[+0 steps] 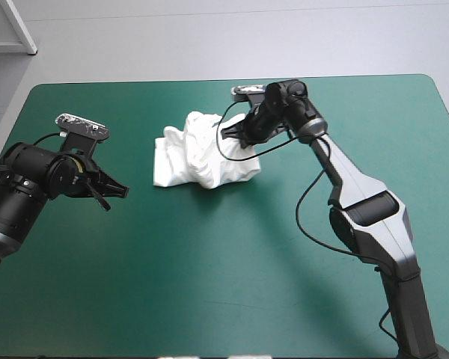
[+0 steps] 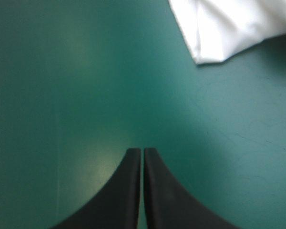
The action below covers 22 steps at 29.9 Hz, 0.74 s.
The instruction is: Fold the cloth
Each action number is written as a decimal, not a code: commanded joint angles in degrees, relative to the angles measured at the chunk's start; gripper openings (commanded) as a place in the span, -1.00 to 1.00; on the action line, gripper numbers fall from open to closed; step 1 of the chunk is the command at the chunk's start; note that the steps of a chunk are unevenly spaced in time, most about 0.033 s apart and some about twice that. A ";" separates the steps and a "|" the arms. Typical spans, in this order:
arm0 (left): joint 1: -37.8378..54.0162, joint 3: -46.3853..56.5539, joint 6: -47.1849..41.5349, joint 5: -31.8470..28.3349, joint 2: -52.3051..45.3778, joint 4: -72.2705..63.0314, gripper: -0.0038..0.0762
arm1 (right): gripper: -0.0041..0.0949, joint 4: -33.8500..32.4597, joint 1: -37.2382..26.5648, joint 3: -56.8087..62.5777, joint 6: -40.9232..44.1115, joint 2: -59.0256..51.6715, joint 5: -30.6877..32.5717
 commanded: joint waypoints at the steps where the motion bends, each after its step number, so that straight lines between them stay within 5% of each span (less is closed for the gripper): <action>1: -0.04 -1.50 0.68 -2.23 -2.03 0.61 -0.86 | -0.95 -6.44 -4.99 -2.09 1.42 -7.49 -1.51; 22: -0.04 -1.50 0.70 -1.54 -3.57 -3.27 -0.86 | -0.95 -14.70 -41.62 6.59 -8.11 -9.81 -1.51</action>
